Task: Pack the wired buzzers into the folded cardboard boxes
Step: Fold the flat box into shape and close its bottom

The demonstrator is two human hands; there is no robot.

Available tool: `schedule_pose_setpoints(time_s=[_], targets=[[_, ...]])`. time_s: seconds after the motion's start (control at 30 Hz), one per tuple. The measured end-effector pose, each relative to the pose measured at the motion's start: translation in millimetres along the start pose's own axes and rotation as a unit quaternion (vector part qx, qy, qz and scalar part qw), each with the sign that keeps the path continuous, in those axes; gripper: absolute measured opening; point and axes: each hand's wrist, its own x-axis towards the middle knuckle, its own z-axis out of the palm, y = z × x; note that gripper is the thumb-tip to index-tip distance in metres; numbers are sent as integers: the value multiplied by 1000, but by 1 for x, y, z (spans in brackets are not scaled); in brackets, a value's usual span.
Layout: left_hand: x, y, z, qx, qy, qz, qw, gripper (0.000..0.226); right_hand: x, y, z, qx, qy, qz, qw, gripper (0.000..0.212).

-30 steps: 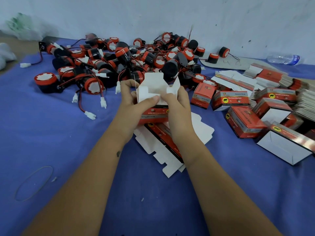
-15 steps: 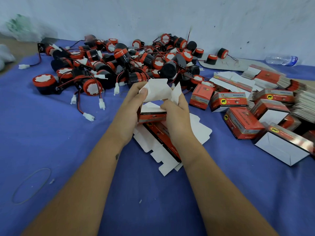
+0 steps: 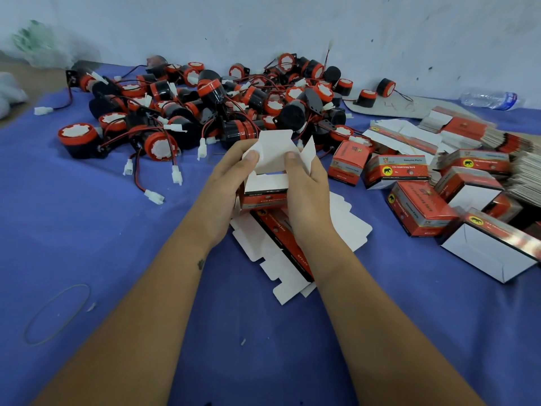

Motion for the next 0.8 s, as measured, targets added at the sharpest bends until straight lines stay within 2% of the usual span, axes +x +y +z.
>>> schedule_pose_setpoints(time_s=[0.2, 0.27, 0.3, 0.37, 0.47, 0.5, 0.57, 0.8], targets=[[1, -1, 4, 15, 28, -9, 999, 27, -1, -1, 0, -3, -25, -4, 1000, 37], [2, -1, 4, 7, 58, -9, 998, 28, -3, -1, -1, 52, -85, 3, 995, 18], [3, -1, 4, -3, 76, -12, 997, 28, -4, -1, -2, 97, -121, 19, 988, 15], [4, 0, 3, -17, 109, -22, 994, 28, -3, 0, -6, 159, -147, 57, 975, 28], [4, 1, 3, -7, 122, -28, 992, 31, 4, 2, -9, 165, -138, 113, 970, 36], [3, 1, 3, -4, 119, -26, 993, 32, 5, 2, -8, 146, -139, 127, 971, 32], [3, -1, 3, -3, 113, -20, 993, 32, 7, 3, -8, 109, -132, 110, 979, 18], [5, -2, 7, -34, 125, 19, 991, 34, 7, 1, -6, 134, -118, -6, 984, 40]])
